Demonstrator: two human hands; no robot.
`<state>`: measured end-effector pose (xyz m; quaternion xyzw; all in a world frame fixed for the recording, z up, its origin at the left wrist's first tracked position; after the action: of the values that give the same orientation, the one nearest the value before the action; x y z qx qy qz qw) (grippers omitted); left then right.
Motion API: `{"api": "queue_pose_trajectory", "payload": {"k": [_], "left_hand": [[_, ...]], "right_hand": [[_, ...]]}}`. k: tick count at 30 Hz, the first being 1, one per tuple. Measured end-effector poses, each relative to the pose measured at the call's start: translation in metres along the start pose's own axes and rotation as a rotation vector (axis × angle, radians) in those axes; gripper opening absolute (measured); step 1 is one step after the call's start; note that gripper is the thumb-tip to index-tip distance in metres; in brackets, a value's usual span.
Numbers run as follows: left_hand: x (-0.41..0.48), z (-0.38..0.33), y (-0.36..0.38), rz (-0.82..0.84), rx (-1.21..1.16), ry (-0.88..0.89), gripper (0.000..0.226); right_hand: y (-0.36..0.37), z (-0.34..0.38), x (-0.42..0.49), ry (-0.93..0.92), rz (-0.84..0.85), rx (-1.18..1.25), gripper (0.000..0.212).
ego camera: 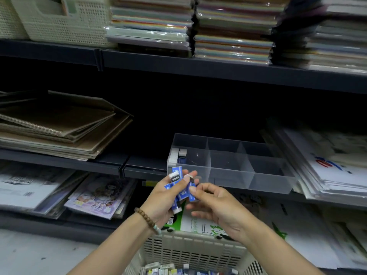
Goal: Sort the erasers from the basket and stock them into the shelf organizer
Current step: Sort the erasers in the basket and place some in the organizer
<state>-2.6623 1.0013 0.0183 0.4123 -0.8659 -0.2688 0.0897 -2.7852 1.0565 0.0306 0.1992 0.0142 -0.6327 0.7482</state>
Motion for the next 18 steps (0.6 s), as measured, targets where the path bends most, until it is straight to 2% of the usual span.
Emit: {"api": "queue_pose_trajectory", "payload": {"k": [2, 5, 8, 10, 13, 16, 18], "left_hand": [[0.002, 0.004, -0.001, -0.078, 0.006, -0.039, 0.032], [0.003, 0.007, -0.006, -0.186, -0.155, -0.114, 0.025], [0.001, 0.004, -0.009, -0.169, -0.216, -0.150, 0.024], [0.000, 0.002, -0.011, -0.107, -0.137, -0.151, 0.024], [-0.004, -0.001, -0.013, -0.060, 0.107, -0.159, 0.026], [-0.006, -0.002, -0.015, -0.114, 0.216, -0.181, 0.050], [-0.007, -0.003, -0.015, -0.175, 0.246, -0.220, 0.056]], "right_hand": [[-0.007, 0.001, -0.002, -0.007, -0.038, 0.036, 0.026], [-0.015, 0.004, -0.004, -0.035, -0.072, 0.050, 0.031], [-0.020, 0.003, -0.007, -0.044, -0.096, 0.056, 0.024], [-0.021, 0.003, -0.006, -0.044, -0.101, 0.077, 0.021], [-0.023, 0.002, -0.006, -0.062, -0.128, 0.120, 0.019], [-0.024, 0.002, -0.007, -0.074, -0.141, 0.114, 0.014], [-0.023, 0.001, -0.007, -0.076, -0.140, 0.083, 0.013]]}}
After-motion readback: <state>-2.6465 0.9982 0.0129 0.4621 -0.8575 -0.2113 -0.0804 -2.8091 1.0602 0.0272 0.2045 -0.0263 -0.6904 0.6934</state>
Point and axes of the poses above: each hand's wrist, its own x-axis towards the middle knuckle, its own y-axis out of the palm, z = x × y, the point moved 2 cm from there along x, towards the middle knuckle, and after that the axes turned 12 degrees about z, right-handed, at the moved point
